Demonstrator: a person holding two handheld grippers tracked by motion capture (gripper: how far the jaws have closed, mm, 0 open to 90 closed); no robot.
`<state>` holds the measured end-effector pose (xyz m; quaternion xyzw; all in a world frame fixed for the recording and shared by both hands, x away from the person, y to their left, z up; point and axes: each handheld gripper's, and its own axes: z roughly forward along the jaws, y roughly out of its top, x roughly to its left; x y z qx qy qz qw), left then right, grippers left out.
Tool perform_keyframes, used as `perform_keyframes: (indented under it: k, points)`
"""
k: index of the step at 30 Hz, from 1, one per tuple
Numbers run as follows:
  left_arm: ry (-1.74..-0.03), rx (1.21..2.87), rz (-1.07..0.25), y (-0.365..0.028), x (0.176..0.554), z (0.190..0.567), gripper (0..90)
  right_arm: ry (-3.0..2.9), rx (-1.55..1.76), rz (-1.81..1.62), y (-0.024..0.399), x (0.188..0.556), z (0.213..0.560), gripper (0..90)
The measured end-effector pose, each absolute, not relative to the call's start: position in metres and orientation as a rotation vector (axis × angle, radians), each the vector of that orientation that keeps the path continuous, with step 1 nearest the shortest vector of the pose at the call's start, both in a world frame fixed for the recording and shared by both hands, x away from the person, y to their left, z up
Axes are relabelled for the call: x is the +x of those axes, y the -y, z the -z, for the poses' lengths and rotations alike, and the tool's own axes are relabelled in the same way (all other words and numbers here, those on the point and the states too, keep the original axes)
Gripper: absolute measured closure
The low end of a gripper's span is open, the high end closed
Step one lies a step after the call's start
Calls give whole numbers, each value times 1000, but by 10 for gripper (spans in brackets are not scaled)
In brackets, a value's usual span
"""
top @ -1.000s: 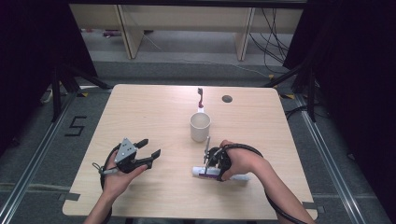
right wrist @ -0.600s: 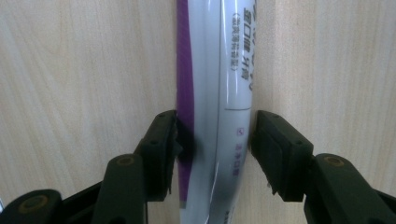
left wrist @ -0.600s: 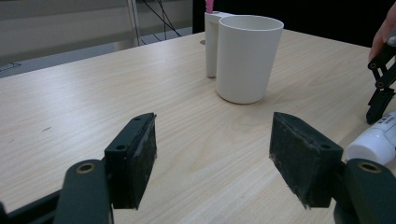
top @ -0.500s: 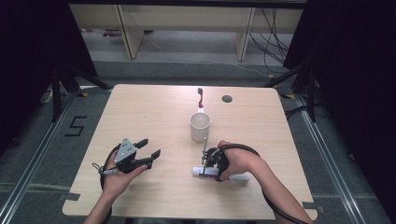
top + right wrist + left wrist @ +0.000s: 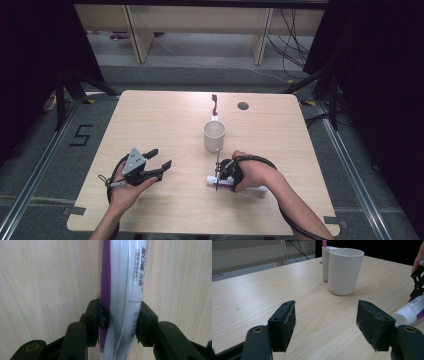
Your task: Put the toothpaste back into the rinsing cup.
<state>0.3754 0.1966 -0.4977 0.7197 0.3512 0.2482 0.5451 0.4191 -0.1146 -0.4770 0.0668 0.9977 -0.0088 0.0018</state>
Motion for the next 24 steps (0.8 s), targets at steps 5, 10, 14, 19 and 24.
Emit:
perform_keyframes:
  k: [5,10,14,19,24]
  points:
    - [-827,1712,-588,-196,375,498,316,-3130,171,44,115,419,475,656]
    - [-821,1714,-583,-194,375,498,319,-3163,161,44,115,421,475,748]
    - [-810,1720,-578,-192,374,497,322,-3190,178,26,116,423,476,752]
    - [-776,1738,-563,-187,371,494,331,-3230,189,17,118,424,476,754]
    - [-719,1743,-510,-177,368,489,349,-3208,179,15,121,426,467,754]
